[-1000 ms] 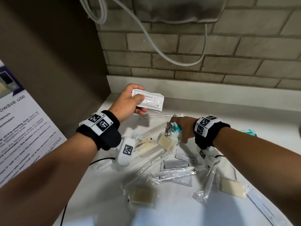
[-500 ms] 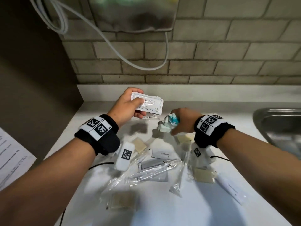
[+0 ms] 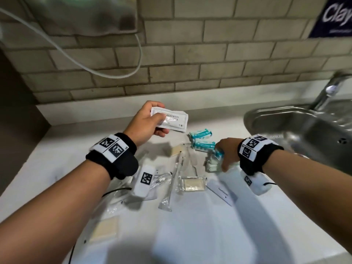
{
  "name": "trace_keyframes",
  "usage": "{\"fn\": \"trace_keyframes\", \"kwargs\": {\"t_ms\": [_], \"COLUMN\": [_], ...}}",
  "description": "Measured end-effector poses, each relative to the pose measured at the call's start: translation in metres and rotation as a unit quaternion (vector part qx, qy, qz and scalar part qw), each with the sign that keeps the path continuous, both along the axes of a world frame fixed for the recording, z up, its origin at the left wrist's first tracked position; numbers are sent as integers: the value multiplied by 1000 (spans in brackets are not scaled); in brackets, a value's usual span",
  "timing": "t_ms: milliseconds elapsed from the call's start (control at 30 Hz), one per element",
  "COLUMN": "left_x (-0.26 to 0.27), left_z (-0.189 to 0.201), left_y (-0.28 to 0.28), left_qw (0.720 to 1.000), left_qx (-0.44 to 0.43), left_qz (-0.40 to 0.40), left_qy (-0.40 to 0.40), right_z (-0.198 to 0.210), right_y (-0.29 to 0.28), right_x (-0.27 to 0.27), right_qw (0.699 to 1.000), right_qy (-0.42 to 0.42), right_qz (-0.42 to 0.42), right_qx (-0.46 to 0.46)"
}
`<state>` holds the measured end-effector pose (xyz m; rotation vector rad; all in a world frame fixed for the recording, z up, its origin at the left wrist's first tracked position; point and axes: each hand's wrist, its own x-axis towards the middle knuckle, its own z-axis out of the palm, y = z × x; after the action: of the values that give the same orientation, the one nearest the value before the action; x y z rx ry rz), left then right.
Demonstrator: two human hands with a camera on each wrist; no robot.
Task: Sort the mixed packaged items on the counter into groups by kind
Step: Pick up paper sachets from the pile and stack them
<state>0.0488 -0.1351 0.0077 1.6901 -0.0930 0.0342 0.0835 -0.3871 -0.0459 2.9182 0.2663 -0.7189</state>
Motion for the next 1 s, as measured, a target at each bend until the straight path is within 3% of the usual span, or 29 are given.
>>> {"fn": "trace_keyframes", "kwargs": {"t_ms": [433, 700, 900, 1000], "left_x": [-6, -8, -9, -11], "left_z": [-3, -12, -14, -14], "left_y": [11, 21, 18, 23], "left_qw": [999, 997, 996, 995], "left_qx": [28, 47, 59, 56], "left_qz": [43, 61, 59, 68], "left_qy": [16, 26, 35, 35], "right_z": [-24, -27, -23, -12], "right_y": [15, 20, 22, 34], "right_x": [15, 23, 27, 26], "right_qw": [992, 986, 990, 987], "right_qy": [-73, -134, -103, -114], "right_qz": [17, 41, 46, 91], "right_qx": [99, 86, 79, 75]}}
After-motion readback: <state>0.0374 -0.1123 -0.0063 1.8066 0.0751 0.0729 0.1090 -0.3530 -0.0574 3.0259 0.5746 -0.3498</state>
